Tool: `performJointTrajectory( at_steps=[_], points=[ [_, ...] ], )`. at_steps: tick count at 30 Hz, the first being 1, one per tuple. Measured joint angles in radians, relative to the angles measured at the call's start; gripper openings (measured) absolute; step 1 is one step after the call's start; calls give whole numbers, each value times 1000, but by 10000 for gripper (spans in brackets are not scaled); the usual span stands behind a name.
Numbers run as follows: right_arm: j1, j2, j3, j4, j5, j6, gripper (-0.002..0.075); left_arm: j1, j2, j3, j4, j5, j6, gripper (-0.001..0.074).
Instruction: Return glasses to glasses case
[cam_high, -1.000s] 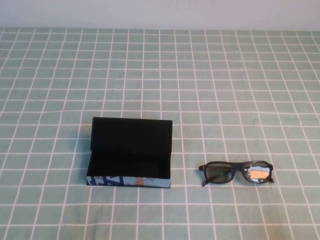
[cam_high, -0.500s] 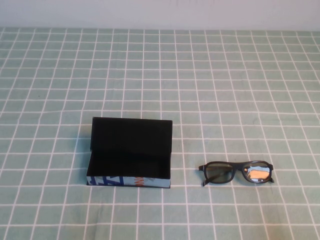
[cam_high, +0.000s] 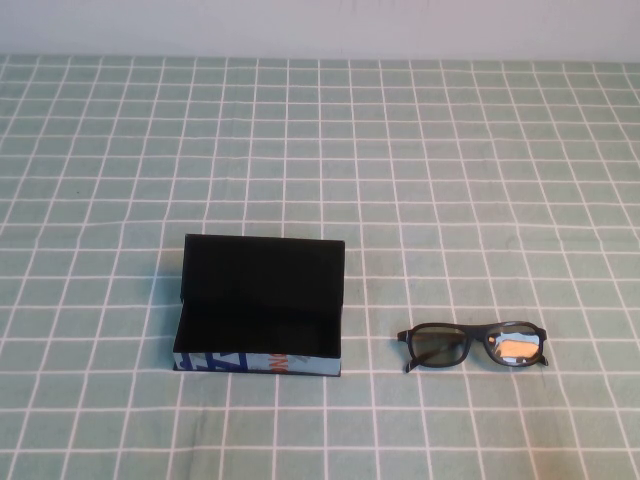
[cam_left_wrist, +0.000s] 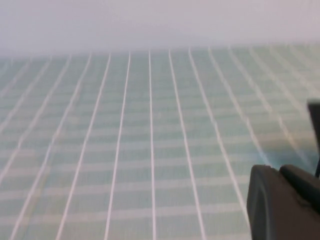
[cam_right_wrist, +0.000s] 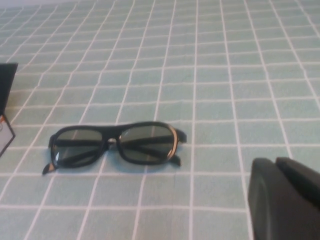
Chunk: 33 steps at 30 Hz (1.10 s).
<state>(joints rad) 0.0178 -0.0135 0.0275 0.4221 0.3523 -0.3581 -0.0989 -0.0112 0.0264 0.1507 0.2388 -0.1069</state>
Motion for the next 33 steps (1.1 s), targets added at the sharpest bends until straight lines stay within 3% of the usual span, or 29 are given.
performJointTrajectory(
  at_steps=[8,18,24,29,33],
  points=[
    [0,0,0,28,-301,0,-13,0,0,0,2,-299,0,-1],
    [0,0,0,53,-493,-17,-13,0,0,0,10,-405,4,-1],
    [0,0,0,70,-691,-18,-13,0,0,0,2,-621,-41,-1],
    [0,0,-49,21,-896,94,-13,0,-2,-3,-19,-870,-73,-1],
    [0,0,-200,-126,-912,239,-13,0,-2,-96,-33,-863,-81,-1]
  ],
)
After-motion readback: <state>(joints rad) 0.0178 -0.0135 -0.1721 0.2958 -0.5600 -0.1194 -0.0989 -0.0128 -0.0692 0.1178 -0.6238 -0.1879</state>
